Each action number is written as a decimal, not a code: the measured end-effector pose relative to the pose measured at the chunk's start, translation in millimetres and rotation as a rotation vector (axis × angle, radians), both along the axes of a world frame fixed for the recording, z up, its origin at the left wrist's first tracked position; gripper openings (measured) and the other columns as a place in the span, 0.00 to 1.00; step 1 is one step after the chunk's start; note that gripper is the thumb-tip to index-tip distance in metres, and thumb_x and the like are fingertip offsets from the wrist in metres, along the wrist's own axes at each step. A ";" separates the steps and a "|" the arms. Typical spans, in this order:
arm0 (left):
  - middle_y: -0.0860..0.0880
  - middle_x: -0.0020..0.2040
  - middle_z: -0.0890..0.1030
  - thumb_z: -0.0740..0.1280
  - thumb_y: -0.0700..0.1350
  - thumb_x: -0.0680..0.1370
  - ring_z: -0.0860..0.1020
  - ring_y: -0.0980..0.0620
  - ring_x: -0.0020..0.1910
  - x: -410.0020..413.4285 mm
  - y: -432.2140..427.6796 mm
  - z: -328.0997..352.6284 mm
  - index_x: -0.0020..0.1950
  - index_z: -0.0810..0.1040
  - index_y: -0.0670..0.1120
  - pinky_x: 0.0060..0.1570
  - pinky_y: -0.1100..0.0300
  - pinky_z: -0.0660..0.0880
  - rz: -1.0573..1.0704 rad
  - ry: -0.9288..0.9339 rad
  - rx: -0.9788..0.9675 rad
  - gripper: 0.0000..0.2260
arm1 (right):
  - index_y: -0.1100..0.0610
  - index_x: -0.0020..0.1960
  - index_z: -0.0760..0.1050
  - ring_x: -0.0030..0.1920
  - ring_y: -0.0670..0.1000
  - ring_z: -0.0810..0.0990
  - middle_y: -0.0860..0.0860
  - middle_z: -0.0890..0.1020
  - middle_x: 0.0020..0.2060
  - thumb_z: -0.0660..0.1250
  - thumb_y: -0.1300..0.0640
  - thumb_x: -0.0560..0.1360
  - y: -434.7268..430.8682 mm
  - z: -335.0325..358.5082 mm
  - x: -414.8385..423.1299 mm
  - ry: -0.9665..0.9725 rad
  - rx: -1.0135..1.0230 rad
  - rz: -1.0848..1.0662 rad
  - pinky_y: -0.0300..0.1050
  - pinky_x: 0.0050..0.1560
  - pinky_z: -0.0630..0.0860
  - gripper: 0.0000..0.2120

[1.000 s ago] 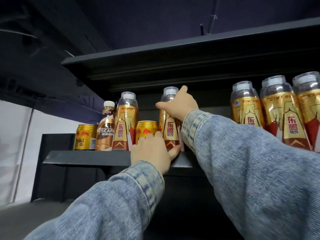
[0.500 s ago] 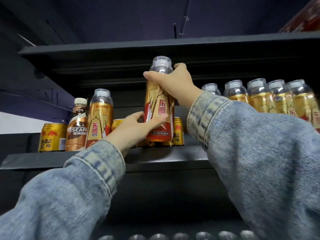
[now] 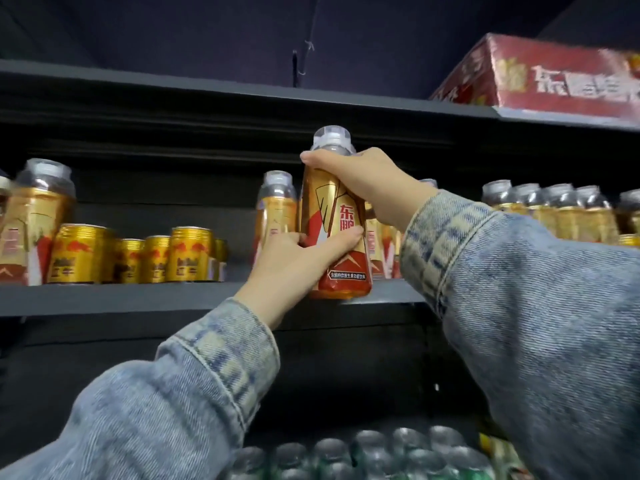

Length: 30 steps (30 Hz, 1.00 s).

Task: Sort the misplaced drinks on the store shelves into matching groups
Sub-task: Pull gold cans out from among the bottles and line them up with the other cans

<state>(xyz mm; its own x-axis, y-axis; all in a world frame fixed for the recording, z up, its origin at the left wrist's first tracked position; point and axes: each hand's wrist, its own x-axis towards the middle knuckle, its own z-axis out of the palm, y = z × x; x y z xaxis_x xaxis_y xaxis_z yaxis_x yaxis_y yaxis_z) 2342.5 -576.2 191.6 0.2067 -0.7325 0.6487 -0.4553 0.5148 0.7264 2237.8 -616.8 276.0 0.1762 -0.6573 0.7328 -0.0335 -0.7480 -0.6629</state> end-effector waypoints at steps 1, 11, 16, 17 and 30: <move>0.54 0.48 0.82 0.71 0.61 0.66 0.81 0.56 0.46 -20.8 -6.7 -4.2 0.50 0.74 0.54 0.45 0.60 0.78 -0.030 0.012 -0.006 0.18 | 0.60 0.56 0.75 0.31 0.46 0.81 0.52 0.82 0.38 0.74 0.43 0.67 -4.7 -3.2 -20.5 0.009 -0.002 -0.014 0.31 0.18 0.70 0.26; 0.57 0.43 0.81 0.69 0.61 0.68 0.80 0.62 0.39 -175.6 -66.5 -15.9 0.54 0.72 0.52 0.29 0.72 0.73 -0.071 0.012 0.073 0.20 | 0.57 0.36 0.75 0.21 0.41 0.78 0.50 0.80 0.30 0.76 0.48 0.67 -60.0 -13.1 -176.2 0.074 -0.045 -0.053 0.31 0.21 0.72 0.14; 0.57 0.42 0.81 0.69 0.61 0.68 0.80 0.63 0.36 -206.2 -90.2 -7.4 0.56 0.71 0.51 0.26 0.73 0.73 -0.075 -0.045 0.162 0.22 | 0.56 0.35 0.74 0.24 0.43 0.78 0.49 0.80 0.29 0.76 0.47 0.66 -84.0 -10.8 -210.6 0.080 -0.073 -0.095 0.31 0.22 0.73 0.15; 0.56 0.42 0.81 0.68 0.62 0.67 0.80 0.62 0.37 -209.7 -93.5 -6.3 0.57 0.72 0.51 0.27 0.72 0.73 -0.072 -0.078 0.178 0.24 | 0.55 0.35 0.74 0.24 0.42 0.78 0.49 0.80 0.29 0.76 0.46 0.66 -88.2 -10.2 -214.7 0.081 -0.080 -0.112 0.31 0.22 0.73 0.16; 0.47 0.59 0.78 0.53 0.59 0.78 0.76 0.48 0.58 -206.1 -162.4 48.5 0.64 0.73 0.48 0.59 0.52 0.71 0.820 -1.059 -0.224 0.22 | 0.56 0.56 0.71 0.47 0.49 0.81 0.50 0.80 0.49 0.76 0.43 0.64 -141.2 -4.4 -260.7 -0.099 -0.185 -0.197 0.46 0.48 0.80 0.28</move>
